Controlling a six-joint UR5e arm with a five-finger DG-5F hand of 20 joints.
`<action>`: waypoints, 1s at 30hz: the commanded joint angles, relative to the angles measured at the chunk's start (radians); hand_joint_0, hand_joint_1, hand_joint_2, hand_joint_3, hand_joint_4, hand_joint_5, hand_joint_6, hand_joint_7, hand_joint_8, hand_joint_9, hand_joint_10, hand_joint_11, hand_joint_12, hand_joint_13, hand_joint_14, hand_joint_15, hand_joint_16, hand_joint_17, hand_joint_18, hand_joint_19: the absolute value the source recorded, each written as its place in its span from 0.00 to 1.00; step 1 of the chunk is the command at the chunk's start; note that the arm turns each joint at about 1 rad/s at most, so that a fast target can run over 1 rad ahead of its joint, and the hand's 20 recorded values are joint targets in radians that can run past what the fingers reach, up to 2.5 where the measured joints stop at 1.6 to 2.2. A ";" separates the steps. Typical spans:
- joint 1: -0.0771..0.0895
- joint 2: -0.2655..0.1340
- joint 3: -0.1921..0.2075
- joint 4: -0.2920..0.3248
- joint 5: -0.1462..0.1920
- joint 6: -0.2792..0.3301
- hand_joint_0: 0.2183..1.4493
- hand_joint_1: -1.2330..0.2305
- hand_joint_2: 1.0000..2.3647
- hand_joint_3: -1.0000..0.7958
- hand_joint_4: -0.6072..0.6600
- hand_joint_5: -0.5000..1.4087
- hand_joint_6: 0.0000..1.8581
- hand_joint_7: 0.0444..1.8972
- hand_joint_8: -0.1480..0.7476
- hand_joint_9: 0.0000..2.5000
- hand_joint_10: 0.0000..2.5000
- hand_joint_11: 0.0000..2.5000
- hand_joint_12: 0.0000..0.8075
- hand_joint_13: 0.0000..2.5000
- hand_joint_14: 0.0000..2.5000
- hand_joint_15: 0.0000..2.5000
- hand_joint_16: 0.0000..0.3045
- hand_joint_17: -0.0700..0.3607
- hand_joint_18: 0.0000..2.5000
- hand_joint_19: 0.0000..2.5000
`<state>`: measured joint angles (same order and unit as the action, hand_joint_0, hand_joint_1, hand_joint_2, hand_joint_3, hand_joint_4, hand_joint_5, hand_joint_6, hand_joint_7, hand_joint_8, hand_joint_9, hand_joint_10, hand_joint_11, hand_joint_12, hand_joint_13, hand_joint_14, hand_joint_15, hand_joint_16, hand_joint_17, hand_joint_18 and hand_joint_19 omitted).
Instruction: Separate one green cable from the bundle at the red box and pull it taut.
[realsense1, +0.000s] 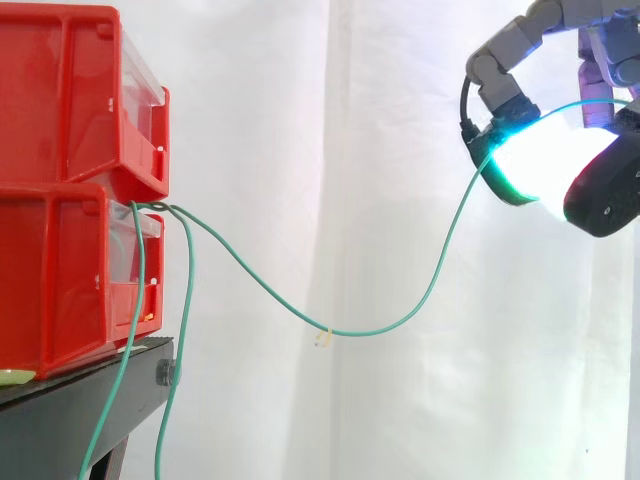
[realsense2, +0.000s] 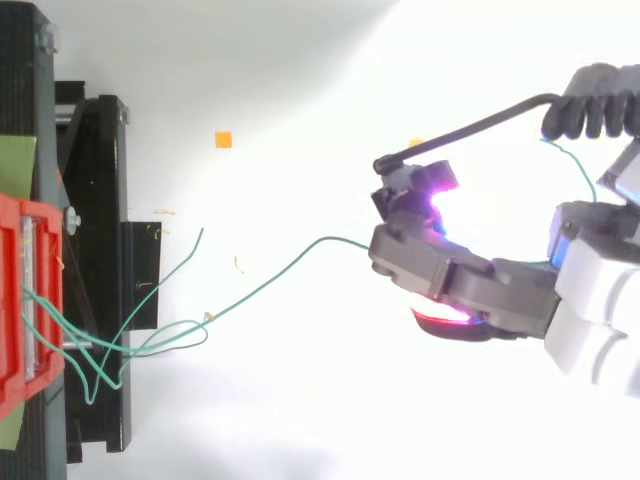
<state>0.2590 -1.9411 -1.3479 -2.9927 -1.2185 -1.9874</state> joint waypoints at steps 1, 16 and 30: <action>-0.009 -0.001 0.000 -0.002 -0.026 -0.048 0.35 0.40 0.00 0.28 0.52 0.33 0.27 0.75 0.21 1.00 1.00 0.13 0.52 1.00 0.01 0.60 0.16 0.42 0.68 0.07; -0.090 -0.001 0.000 -0.020 -0.156 -0.275 0.35 0.40 0.00 0.28 0.52 0.33 0.27 0.75 0.21 1.00 1.00 0.13 0.52 1.00 0.01 0.60 0.16 0.42 0.68 0.07; -0.126 -0.001 0.000 -0.063 -0.236 -0.455 0.35 0.40 0.00 0.28 0.52 0.33 0.27 0.75 0.22 1.00 1.00 0.13 0.53 1.00 0.01 0.61 0.16 0.42 0.68 0.07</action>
<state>0.1377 -1.9420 -1.3482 -3.0549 -1.4441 -2.4073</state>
